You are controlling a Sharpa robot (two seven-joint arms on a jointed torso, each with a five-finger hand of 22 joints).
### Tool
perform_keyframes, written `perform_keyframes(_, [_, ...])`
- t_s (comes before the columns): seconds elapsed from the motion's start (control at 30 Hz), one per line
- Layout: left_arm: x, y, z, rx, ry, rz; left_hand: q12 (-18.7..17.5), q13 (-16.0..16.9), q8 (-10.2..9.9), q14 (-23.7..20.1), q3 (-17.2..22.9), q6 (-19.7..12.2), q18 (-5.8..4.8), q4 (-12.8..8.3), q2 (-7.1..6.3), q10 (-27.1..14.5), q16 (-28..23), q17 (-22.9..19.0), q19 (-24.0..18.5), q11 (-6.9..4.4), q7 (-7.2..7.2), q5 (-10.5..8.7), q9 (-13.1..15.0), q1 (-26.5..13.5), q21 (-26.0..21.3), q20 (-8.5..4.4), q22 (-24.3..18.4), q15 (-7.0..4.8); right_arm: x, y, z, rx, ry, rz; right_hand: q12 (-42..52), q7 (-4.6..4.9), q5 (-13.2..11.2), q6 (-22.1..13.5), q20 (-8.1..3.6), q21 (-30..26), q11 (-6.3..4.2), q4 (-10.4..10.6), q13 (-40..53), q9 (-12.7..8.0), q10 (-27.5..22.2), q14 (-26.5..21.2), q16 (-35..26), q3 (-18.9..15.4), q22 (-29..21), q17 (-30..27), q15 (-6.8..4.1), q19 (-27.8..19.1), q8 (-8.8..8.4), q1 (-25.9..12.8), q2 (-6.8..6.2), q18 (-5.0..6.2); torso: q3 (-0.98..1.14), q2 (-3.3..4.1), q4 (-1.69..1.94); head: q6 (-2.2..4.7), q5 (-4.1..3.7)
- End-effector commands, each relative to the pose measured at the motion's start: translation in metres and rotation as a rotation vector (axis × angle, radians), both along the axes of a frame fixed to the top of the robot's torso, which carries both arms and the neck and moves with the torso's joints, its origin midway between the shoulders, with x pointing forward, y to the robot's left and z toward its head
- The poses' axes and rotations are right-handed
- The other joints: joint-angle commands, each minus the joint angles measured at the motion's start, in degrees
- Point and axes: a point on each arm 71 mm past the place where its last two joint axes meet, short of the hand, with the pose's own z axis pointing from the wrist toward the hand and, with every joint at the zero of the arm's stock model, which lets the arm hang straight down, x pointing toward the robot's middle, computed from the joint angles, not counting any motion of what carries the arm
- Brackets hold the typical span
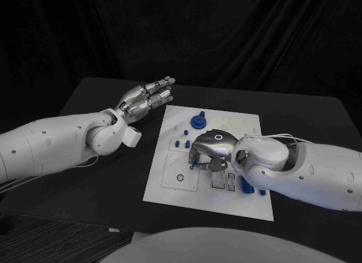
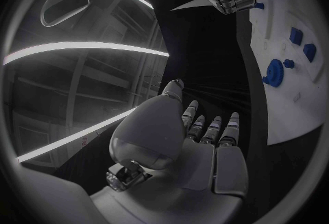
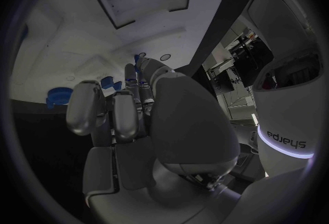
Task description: Assemble the parts on the task board
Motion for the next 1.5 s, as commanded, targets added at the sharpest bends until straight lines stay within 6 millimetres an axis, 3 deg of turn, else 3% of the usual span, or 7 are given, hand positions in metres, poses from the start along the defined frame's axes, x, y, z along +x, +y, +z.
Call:
perform_keyframes(0.03, [-0.0004,-0.001,0.0,-0.017,0.001,-0.009,0.2,0.1,0.3,0.0,0.4,0.5,-1.19,-0.1,0.6,0.1,0.3,0.1,0.0,0.2,0.19,0.25,0.1,0.2,0.0,-0.11,0.0,0.24,-0.0019,-0.0006,-0.0037,-0.033,0.007,-0.006,0.0,0.09,0.3,0.3,-0.5,-0.4,0.08,-0.5,0.0,0.0,0.3,0.2,-0.4,0.0,9.1,-0.1,-0.41,-0.1,-0.28,0.2,0.1,0.41,0.03,0.02,0.08,-0.01,0.06])
perform_keyframes(0.23, [-0.0003,-0.0015,-0.001,-0.016,0.006,-0.013,0.2,0.1,0.5,0.0,0.5,1.1,-1.2,-0.2,0.74,0.0,0.3,0.1,0.0,0.09,0.58,0.31,0.2,0.3,0.0,-0.1,0.0,0.32,-0.0032,0.0001,-0.004,-0.03,0.009,-0.004,-0.2,0.18,0.4,-0.1,-0.53,-0.4,0.11,-0.5,0.1,-0.1,0.4,0.2,-0.5,0.0,9.1,-0.1,-0.4,-0.1,-0.59,0.2,0.08,0.4,-0.01,0.03,-0.06,-0.01,0.26])
perform_keyframes(1.2, [0.0,-0.0038,-0.0063,-0.011,0.025,-0.022,0.2,0.1,0.7,0.0,0.9,2.2,-1.24,-0.6,0.95,0.0,0.3,0.1,0.1,0.15,1.03,0.62,0.3,0.7,0.0,-0.1,0.0,0.39,-0.0065,0.0047,-0.0046,-0.035,0.016,0.003,-0.2,0.2,0.5,-0.3,-0.57,-1.0,0.06,-0.7,0.2,-0.2,0.7,0.1,-0.9,0.1,9.0,-0.7,-0.43,-0.3,-0.77,0.2,0.1,0.5,-0.04,0.0,0.08,-0.01,0.25])
perform_keyframes(1.37, [0.0,-0.0041,-0.0069,-0.01,0.027,-0.023,0.2,0.1,0.8,0.1,1.0,2.4,-1.24,-0.7,0.98,0.0,0.3,0.1,0.1,0.18,1.13,0.62,0.4,0.7,0.0,-0.1,0.0,0.41,-0.0059,0.0052,-0.0059,-0.051,0.022,-0.001,-0.6,0.45,0.1,-1.1,-0.52,-2.0,0.27,-0.8,0.2,-0.5,0.5,-0.1,-1.4,0.0,8.7,-1.2,-0.28,-0.7,-1.38,-0.1,-0.01,0.66,-0.04,0.0,0.1,-0.01,0.19])
perform_keyframes(1.5, [-0.0001,-0.0045,-0.0074,-0.01,0.029,-0.025,0.2,0.1,0.8,0.1,1.0,2.4,-1.24,-0.7,0.98,0.0,0.3,0.1,0.1,0.18,1.13,0.62,0.4,0.7,0.0,-0.1,0.0,0.41,-0.0056,0.0062,-0.0072,-0.064,0.028,-0.001,-1.2,1.06,-1.5,-3.1,-0.17,-3.4,0.86,-0.5,0.3,-0.9,-0.8,-0.6,-2.0,-0.4,8.4,-1.8,0.22,-1.4,-2.15,-1.1,-0.06,0.85,-0.02,0.06,0.09,-0.01,0.29])
